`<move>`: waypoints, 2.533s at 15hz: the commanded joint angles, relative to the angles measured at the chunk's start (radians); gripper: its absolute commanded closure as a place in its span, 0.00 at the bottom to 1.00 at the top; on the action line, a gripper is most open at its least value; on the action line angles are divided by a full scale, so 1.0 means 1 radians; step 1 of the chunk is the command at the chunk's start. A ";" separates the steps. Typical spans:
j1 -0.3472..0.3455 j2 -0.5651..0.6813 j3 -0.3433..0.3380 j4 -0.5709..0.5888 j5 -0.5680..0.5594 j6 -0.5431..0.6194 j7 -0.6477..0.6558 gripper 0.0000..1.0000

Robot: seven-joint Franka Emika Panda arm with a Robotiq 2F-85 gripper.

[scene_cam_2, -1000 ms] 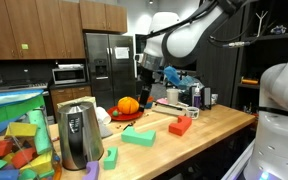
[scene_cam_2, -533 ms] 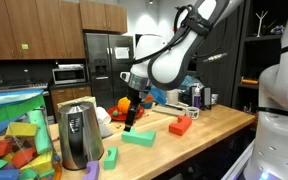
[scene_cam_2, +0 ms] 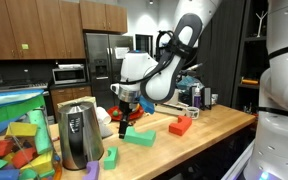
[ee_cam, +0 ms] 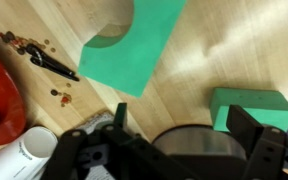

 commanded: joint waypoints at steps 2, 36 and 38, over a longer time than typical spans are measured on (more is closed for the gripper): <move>0.018 0.079 -0.072 0.069 -0.159 -0.011 0.119 0.00; 0.100 0.175 -0.266 0.165 -0.595 -0.060 0.386 0.00; 0.097 0.172 -0.271 0.162 -0.595 -0.060 0.385 0.00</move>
